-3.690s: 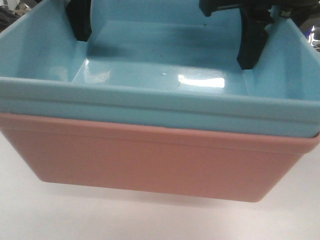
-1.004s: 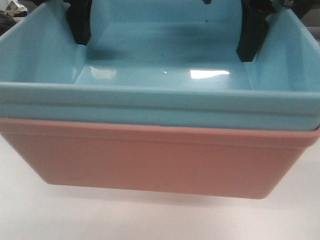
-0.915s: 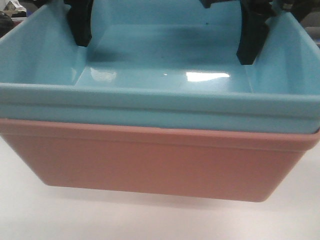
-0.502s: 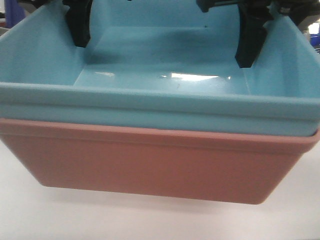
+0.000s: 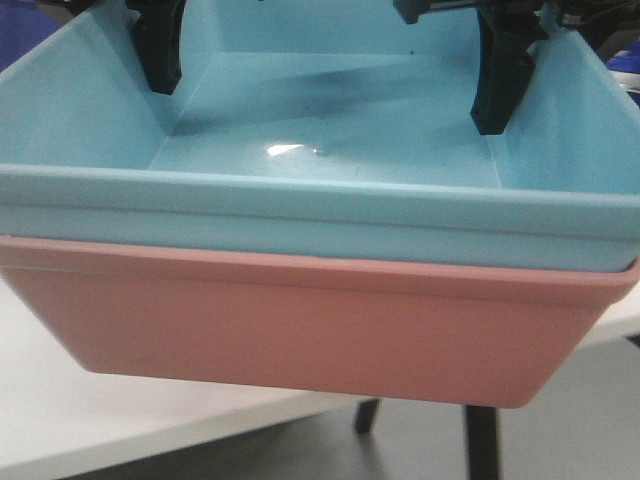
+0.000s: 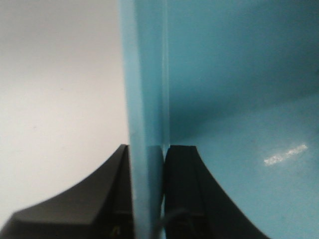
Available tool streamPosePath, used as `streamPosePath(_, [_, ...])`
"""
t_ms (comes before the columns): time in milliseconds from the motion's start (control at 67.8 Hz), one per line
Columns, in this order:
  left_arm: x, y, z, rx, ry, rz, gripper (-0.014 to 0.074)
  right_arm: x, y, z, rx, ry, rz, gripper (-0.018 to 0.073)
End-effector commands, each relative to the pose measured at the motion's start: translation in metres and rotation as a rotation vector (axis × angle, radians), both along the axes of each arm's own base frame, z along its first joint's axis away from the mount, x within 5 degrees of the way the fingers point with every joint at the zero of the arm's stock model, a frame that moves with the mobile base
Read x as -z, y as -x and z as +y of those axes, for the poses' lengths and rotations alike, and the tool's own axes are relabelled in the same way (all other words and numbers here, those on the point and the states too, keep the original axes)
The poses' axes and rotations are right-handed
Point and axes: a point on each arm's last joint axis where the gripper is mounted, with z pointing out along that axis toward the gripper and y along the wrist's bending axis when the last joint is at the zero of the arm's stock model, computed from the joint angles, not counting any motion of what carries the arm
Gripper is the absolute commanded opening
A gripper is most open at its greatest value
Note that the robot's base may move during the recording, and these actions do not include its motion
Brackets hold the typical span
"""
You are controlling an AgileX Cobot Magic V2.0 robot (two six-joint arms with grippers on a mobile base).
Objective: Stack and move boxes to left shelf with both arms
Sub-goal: 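Hold the stacked bins with both grippers while the base turns away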
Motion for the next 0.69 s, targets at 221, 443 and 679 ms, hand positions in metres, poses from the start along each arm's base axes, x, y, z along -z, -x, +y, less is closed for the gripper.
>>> streamPosePath(221, [-0.0393,0.0102,-0.0289,0.156,0.280,-0.171,-0.0003,-0.0441,0.0022,0.0249,-0.126,-0.283,-0.224,0.0056])
streamPosePath(443, [-0.0393,0.0102,-0.0289,0.156,0.280,-0.171,-0.0003,-0.0441,0.0022,0.0249,-0.126,-0.283,-0.224,0.0056])
streamPosePath(679, [-0.0393,0.0102,-0.0289,0.156,0.280,-0.171,-0.0003,-0.0441,0.0022,0.0249,-0.126,-0.283,-0.224,0.0056])
